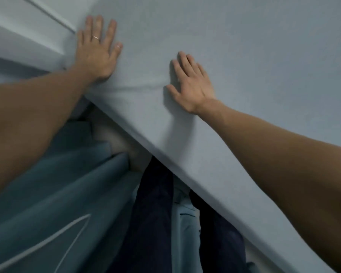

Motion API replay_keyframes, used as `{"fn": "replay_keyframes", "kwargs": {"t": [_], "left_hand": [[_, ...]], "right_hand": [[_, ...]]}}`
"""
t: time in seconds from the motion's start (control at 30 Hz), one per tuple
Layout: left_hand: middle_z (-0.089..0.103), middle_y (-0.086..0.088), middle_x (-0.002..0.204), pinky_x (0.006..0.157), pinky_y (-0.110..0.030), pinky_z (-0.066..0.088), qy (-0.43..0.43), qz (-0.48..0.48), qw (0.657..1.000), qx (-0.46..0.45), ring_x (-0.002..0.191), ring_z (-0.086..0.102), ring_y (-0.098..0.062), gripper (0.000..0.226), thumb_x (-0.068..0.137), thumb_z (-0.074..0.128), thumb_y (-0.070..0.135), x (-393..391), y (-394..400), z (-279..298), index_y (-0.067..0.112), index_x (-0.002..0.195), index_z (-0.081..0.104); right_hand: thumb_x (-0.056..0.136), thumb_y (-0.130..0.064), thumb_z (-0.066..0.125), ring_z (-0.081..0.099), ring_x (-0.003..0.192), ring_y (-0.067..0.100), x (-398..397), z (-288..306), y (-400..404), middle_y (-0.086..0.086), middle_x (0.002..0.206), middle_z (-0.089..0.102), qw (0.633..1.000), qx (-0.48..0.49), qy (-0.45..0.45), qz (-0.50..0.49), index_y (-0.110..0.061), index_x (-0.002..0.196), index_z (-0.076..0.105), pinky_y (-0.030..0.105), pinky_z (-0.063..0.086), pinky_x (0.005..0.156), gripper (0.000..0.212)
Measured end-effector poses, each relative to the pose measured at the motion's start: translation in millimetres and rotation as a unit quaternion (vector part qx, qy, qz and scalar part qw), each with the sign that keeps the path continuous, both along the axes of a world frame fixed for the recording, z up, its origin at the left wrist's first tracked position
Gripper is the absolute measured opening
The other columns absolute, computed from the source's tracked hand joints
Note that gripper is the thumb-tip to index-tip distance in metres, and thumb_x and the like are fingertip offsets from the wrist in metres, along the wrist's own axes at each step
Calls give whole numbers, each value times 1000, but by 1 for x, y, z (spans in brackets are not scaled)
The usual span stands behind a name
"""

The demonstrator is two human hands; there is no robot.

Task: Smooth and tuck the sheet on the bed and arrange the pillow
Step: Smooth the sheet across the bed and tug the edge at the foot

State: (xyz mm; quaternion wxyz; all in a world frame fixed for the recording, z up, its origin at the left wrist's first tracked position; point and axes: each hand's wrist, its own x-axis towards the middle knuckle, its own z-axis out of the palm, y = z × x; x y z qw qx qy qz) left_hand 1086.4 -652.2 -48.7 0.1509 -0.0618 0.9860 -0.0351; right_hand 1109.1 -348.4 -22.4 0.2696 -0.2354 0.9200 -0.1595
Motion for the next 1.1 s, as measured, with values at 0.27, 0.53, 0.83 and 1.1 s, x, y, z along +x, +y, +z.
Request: {"fn": "replay_keyframes", "kwargs": {"t": [0.27,0.53,0.83,1.1], "left_hand": [[15,-10,163,120,-51,8,18,-35,996,76,151,8,-29,63,96,18,58,94,83,-6,32,154,15],[33,-14,155,119,-55,14,51,193,980,21,145,25,-33,70,88,15,73,131,24,-21,36,146,32],[44,-17,147,113,-42,28,-3,-42,985,166,139,35,-33,54,97,40,41,89,140,56,15,144,41],[64,-9,118,88,-40,48,-60,-106,979,162,110,58,-34,27,86,53,28,36,257,241,22,112,60]], "right_hand": [[99,-50,39,-2,156,23,78,-18,-28,7,169,0,992,8,39,122,-10,160,8,39,1,125,79],[98,-50,35,1,156,25,95,-38,-27,7,169,4,987,15,104,120,-10,160,10,42,0,125,79],[99,-39,46,21,152,28,77,37,17,10,167,14,993,37,96,52,-11,159,15,37,17,121,73],[100,-35,45,52,125,35,46,214,136,7,153,39,976,30,145,-157,-11,148,36,43,44,94,55]]}}
